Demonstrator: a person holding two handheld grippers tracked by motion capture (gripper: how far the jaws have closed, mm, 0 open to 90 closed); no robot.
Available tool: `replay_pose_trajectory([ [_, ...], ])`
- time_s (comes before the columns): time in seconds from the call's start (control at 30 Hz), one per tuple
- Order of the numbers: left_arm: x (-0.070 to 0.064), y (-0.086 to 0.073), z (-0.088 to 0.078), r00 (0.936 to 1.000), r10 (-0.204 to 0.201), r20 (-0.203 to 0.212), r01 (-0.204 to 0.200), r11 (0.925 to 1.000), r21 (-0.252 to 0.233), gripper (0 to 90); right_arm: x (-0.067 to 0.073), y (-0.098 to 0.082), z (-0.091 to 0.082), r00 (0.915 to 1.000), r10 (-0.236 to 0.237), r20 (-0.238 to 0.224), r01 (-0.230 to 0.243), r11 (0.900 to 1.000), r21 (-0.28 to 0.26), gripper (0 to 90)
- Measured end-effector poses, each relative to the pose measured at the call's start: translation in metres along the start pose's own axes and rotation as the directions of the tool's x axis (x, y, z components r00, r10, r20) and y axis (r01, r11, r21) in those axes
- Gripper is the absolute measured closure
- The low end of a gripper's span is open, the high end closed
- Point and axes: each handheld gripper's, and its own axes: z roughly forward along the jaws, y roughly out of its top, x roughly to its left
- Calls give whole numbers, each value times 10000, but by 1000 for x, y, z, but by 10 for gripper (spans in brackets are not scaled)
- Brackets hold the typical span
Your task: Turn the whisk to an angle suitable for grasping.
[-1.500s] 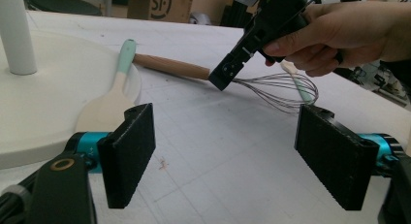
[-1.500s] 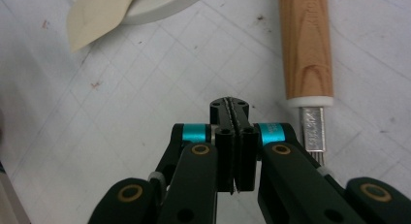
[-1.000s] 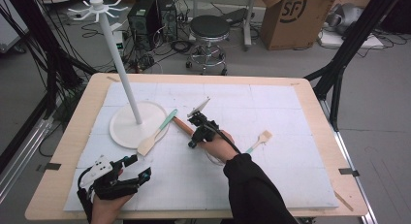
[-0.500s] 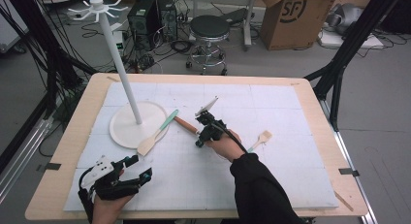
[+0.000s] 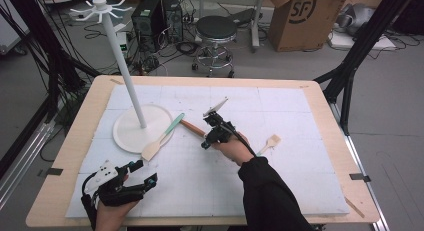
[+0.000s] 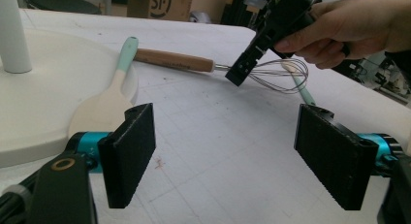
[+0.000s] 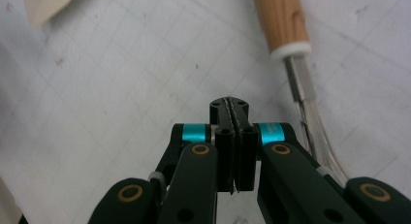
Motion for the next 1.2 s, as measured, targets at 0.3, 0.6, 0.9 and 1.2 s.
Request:
replay_pose_trajectory([
  [0.3, 0, 0, 0, 10000, -8, 49, 8, 10000, 0, 234, 4, 19, -1, 9992, 159, -366, -192, 9956, -921, 898],
  [0.6, 3, -1, -2, 9999, -104, 49, 104, 9999, -9, 235, 13, 48, 29, 9996, 142, -263, -157, 9982, -578, 898],
  [0.9, 6, -2, -3, 9997, -244, 48, 245, 9997, -94, 235, 10, 58, 42, 9996, 268, 73, -262, 9973, -692, 898],
  [1.2, 5, -2, -3, 9997, -247, 77, 247, 9997, -83, 235, 0, 59, 38, 9979, 529, 362, -494, 9946, -917, 897],
])
